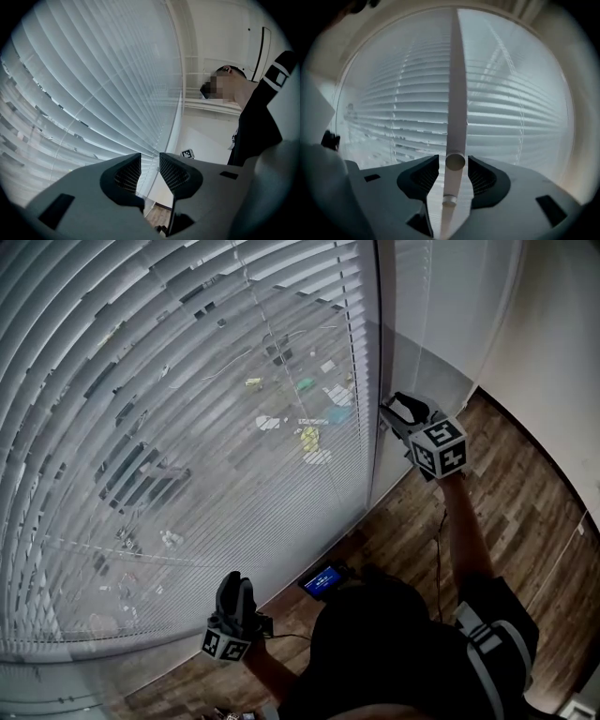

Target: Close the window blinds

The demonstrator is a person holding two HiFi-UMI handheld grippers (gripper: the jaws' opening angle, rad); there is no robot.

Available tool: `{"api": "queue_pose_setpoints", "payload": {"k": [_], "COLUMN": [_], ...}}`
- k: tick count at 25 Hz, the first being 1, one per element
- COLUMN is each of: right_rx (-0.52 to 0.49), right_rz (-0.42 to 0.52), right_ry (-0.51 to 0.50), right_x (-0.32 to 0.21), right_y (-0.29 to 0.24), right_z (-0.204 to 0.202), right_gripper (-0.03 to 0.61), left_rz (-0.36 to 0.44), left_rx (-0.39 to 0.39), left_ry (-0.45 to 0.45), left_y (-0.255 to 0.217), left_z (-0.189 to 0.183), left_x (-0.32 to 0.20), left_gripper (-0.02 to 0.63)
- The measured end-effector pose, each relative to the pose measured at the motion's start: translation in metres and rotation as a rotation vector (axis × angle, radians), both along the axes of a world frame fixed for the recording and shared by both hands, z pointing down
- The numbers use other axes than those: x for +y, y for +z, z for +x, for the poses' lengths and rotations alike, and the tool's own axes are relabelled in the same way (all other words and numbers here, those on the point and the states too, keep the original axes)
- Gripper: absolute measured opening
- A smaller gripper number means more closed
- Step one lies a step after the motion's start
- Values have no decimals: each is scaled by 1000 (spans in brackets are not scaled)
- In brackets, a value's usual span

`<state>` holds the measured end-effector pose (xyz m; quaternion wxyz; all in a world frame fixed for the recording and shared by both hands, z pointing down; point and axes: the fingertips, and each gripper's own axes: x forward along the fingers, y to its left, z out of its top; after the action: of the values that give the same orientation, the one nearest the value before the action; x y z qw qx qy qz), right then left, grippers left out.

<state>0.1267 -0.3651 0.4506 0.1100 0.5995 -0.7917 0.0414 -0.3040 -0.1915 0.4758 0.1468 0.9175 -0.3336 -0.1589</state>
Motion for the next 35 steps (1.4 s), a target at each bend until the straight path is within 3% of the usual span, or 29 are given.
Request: {"api": "queue_pose_setpoints", "payload": {"k": [3, 5, 9, 12, 14, 16, 23, 26, 28, 32, 35], "right_rx": [396, 578, 738, 771, 718, 594, -68, -241, -135, 393, 617], "right_rz": [95, 120, 114, 99, 79, 45, -123, -136, -81, 63, 121], "right_ry": [68, 97, 108, 111, 106, 99, 52, 10, 0, 90, 97], "right_x": [3, 3, 0, 0, -1, -2, -4, -4, -3, -1, -2], "right_y": [-5, -4, -1, -1, -1, 0, 5, 6, 4, -3, -5], "right_z": [-3, -3, -2, -1, -1, -1, 7, 7, 5, 4, -1], "right_gripper": [187, 186, 182, 130, 129, 129, 129, 129, 129, 170, 170], "left_rz": [-2, -3, -3, -5, -7, -9, -10, -10, -12, -10, -15], "left_rx": [-2, -3, -1, 0, 1, 0, 1, 2, 0, -3, -5], "left_ry": [-4, -4, -4, -10, -14, -15, -8, -5, -3, -2, -5], "left_y": [1, 1, 1, 0, 1, 2, 3, 3, 3, 4, 4], "left_z": [-1, -1, 0, -1, -3, -3, 1, 2, 3, 4, 4], "left_x": [-1, 0, 1, 1, 1, 1, 0, -1, -1, -3, -4], "left_gripper": [130, 130, 130, 130, 130, 131, 130, 130, 130, 130, 130]}}
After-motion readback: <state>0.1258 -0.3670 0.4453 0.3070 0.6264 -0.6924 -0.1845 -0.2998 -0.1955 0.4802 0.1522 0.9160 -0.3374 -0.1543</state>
